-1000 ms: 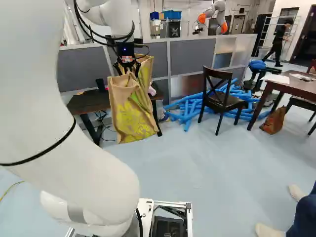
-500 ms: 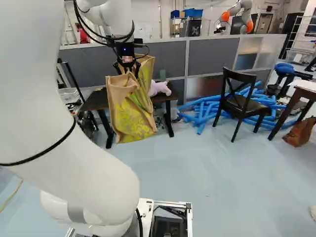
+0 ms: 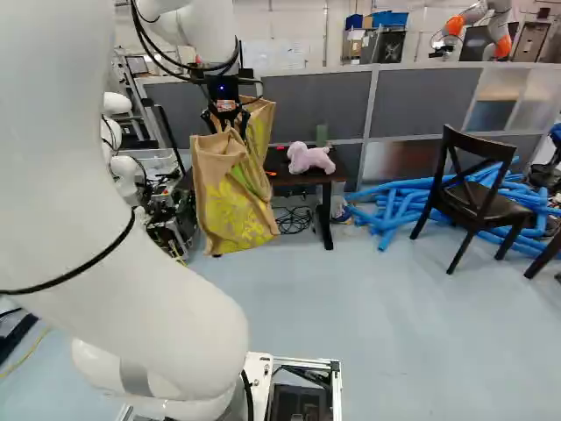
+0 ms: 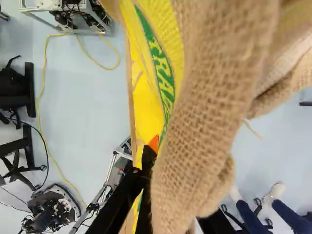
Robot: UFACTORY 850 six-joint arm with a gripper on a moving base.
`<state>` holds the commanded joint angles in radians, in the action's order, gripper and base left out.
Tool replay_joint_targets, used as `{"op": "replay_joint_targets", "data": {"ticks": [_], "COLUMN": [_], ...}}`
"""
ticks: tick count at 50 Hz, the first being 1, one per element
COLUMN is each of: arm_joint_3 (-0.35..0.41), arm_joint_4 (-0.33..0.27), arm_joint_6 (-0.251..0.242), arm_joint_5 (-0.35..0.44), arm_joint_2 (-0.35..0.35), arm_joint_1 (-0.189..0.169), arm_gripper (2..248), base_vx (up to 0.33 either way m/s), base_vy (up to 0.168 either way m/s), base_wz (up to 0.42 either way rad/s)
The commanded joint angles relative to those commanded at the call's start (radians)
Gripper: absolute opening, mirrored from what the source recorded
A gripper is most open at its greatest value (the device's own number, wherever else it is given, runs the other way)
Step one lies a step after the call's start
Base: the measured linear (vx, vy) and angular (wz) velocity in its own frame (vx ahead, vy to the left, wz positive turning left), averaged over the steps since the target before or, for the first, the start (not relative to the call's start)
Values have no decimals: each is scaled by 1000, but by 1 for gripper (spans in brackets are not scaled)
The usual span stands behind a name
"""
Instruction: Pick up the bag on the ground and place it on the table
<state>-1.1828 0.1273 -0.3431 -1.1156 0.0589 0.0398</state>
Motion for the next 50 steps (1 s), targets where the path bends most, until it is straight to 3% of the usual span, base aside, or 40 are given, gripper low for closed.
{"op": "replay_joint_targets", "data": {"ticks": [29,50], "arm_joint_3": [0,0], "arm_joint_4": [0,0], "arm_joint_6": [0,0], "arm_joint_5": [0,0], "arm_joint_2": [0,0], "arm_joint_1": [0,0], "arm_gripper": [22,22], "base_vx": [105,116], "base_vy": [64,49], "base_wz": [221,13]}}
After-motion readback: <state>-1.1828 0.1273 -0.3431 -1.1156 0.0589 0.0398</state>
